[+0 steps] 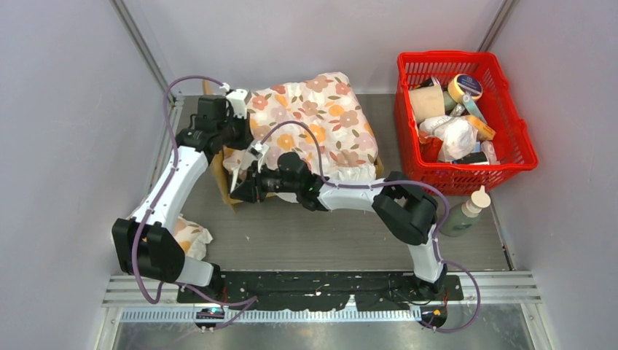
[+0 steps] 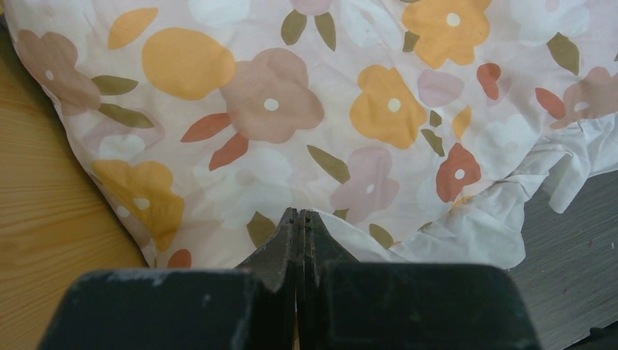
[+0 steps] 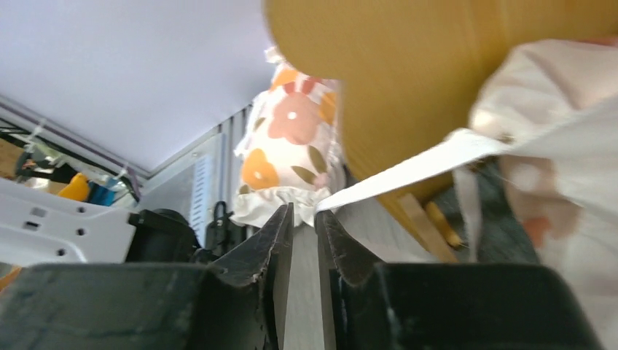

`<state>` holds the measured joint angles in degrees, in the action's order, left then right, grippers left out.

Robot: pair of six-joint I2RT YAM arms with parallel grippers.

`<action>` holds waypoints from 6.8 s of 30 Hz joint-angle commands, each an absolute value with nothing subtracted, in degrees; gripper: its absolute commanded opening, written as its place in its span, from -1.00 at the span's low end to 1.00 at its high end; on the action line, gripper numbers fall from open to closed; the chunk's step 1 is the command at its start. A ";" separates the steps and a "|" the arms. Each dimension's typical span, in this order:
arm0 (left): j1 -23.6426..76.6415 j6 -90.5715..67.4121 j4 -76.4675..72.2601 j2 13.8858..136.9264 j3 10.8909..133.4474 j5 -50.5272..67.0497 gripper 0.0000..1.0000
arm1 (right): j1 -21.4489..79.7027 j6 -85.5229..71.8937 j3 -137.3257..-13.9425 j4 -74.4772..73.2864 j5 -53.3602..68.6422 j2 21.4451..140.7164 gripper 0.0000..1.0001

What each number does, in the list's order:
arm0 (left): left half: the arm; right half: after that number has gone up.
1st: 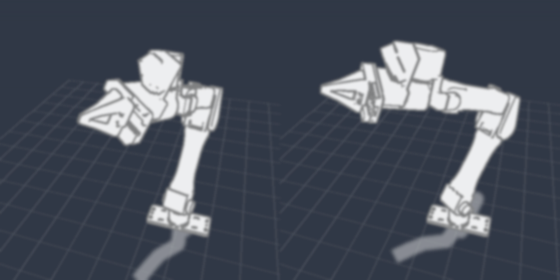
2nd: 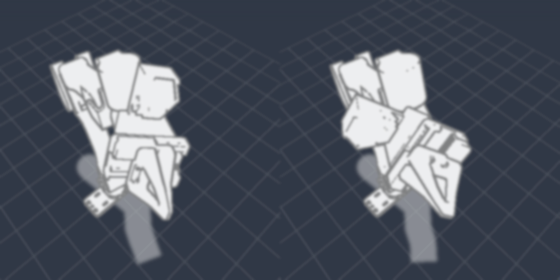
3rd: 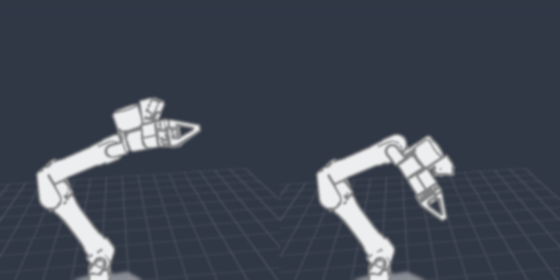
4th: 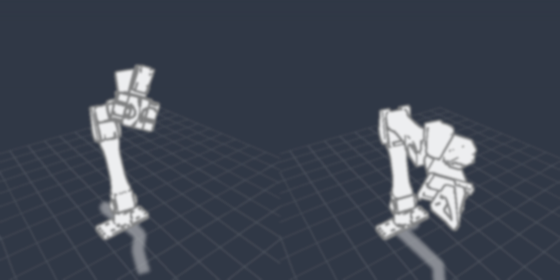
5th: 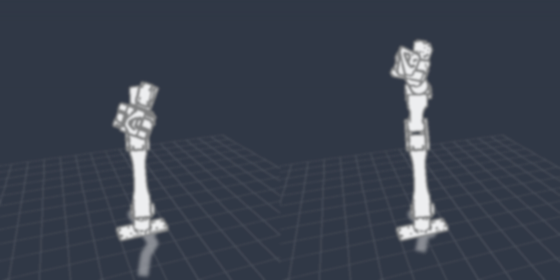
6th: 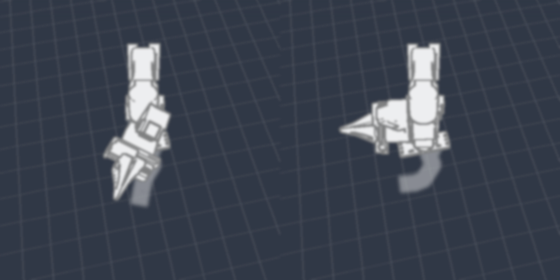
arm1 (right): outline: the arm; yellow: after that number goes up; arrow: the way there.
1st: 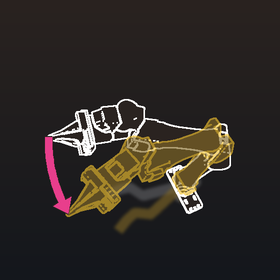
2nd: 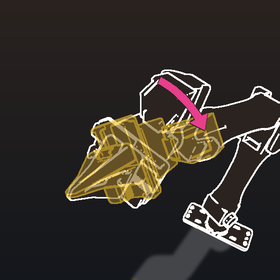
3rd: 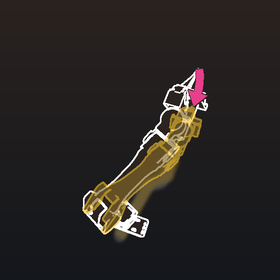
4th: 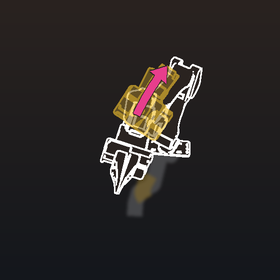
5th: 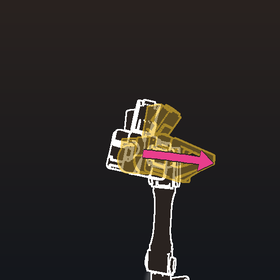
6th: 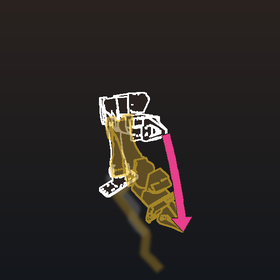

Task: Set up the pet bed
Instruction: Cross the ropes on the bed frame, then tie the ropes to the bed frame.

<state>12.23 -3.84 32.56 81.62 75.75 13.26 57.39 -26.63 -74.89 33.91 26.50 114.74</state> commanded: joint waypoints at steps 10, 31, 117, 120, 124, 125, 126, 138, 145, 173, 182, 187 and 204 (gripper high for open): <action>12.39 -3.88 29.88 81.94 77.54 13.81 -1.00 | 67.68 -30.83 -63.52 37.92 8.42 108.94 -0.11; 13.33 4.76 32.84 69.33 65.95 12.00 0.23 | 71.46 -31.51 -38.68 56.47 -24.79 106.14 0.02; 29.36 28.21 55.42 89.26 86.41 30.36 -1.00 | 69.96 7.21 -52.62 92.72 -30.90 129.77 0.32; 29.36 27.75 55.19 89.14 86.27 30.82 -1.00 | 69.04 8.03 -55.22 92.72 -29.82 131.43 0.32; 29.36 27.51 55.08 88.86 86.31 30.75 -1.00 | 67.88 7.88 -57.64 92.70 -26.56 132.58 0.31; 29.33 27.37 55.10 88.81 86.18 30.68 -1.00 | 67.78 7.98 -57.87 92.72 -26.44 132.73 0.30; 29.35 27.34 54.98 88.73 86.06 30.78 -1.00 | 67.59 8.06 -58.21 92.72 -26.27 132.79 0.29; 29.35 25.71 52.03 89.10 85.89 31.53 -1.00 | 68.06 2.67 -50.28 92.71 -21.51 128.86 -0.90; 29.35 25.84 52.72 89.29 86.91 30.85 -1.00 | 73.42 2.61 -42.79 92.81 -27.97 126.95 -0.90; 29.87 10.18 36.94 76.18 74.25 18.83 -0.02 | 81.77 -2.41 -33.37 87.44 -28.26 112.45 -0.90; 30.66 -8.81 37.39 51.85 52.11 -0.28 -0.13 | 84.99 -6.11 -30.34 88.86 -31.43 111.83 -0.90; 33.86 -23.65 28.13 38.85 34.67 -10.08 -0.15 | 85.09 -7.82 -28.84 90.84 -34.26 112.72 -0.90; 43.18 -36.38 25.50 32.94 25.86 -21.64 -0.05 | 85.12 -7.29 -28.03 92.60 -34.12 111.86 -0.90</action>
